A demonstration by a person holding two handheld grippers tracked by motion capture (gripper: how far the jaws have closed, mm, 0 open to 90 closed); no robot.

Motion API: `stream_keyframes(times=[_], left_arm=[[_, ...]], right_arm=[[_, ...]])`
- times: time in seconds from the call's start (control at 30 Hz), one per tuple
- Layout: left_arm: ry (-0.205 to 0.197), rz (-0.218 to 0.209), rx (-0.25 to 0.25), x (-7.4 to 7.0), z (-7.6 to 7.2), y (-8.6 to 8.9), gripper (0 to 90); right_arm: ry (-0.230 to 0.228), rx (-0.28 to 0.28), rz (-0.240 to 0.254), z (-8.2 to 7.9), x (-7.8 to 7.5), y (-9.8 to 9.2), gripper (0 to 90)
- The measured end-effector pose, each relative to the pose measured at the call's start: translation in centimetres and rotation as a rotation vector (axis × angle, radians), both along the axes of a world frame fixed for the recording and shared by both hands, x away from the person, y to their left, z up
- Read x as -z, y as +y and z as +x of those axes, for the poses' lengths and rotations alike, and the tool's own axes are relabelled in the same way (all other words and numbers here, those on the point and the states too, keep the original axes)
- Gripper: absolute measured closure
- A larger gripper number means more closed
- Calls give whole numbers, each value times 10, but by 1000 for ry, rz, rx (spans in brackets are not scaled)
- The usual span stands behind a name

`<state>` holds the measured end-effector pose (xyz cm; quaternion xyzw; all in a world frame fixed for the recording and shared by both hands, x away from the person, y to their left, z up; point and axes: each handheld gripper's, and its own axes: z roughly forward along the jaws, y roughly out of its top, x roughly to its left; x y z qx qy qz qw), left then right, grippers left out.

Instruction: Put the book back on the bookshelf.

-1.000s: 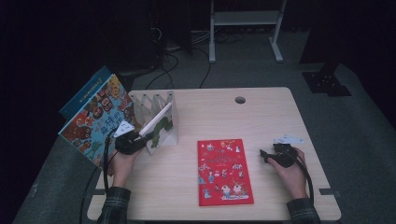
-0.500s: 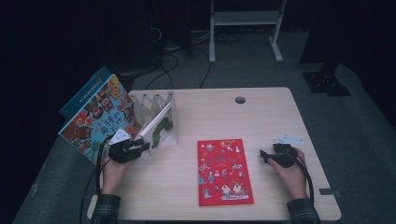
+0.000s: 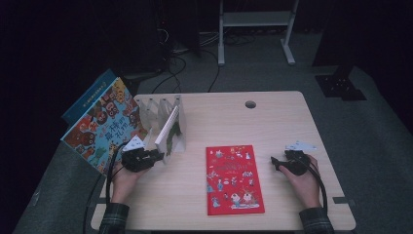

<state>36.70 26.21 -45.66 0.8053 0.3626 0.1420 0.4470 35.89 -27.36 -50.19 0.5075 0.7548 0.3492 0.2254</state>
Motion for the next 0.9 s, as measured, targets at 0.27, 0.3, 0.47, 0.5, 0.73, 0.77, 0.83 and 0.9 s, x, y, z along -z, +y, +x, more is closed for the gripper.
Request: stream_keyframes(times=[0.27, 0.3, 0.47, 0.5, 0.73, 0.77, 0.83, 0.9], left_arm=[[12, -21, 20, 1, 2, -24, 687], [11, -23, 23, 1, 3, -27, 686], [8, -32, 20, 2, 5, -36, 680], [6, -30, 24, 2, 5, -38, 678], [-3, -21, 26, 3, 7, -44, 655], [-4, -21, 24, 3, 7, -43, 650], [-7, -26, 21, 3, 6, -43, 628], [-7, -25, 20, 3, 6, -42, 605]], right_arm=[[0, 0, 0, 0, 0, 0, 325], [0, 0, 0, 0, 0, 0, 325], [0, 0, 0, 0, 0, 0, 325], [0, 0, 0, 0, 0, 0, 325], [0, 1, 0, 0, 0, 0, 325], [0, 0, 0, 0, 0, 0, 325], [0, 0, 0, 0, 0, 0, 325], [0, 0, 0, 0, 0, 0, 325]])
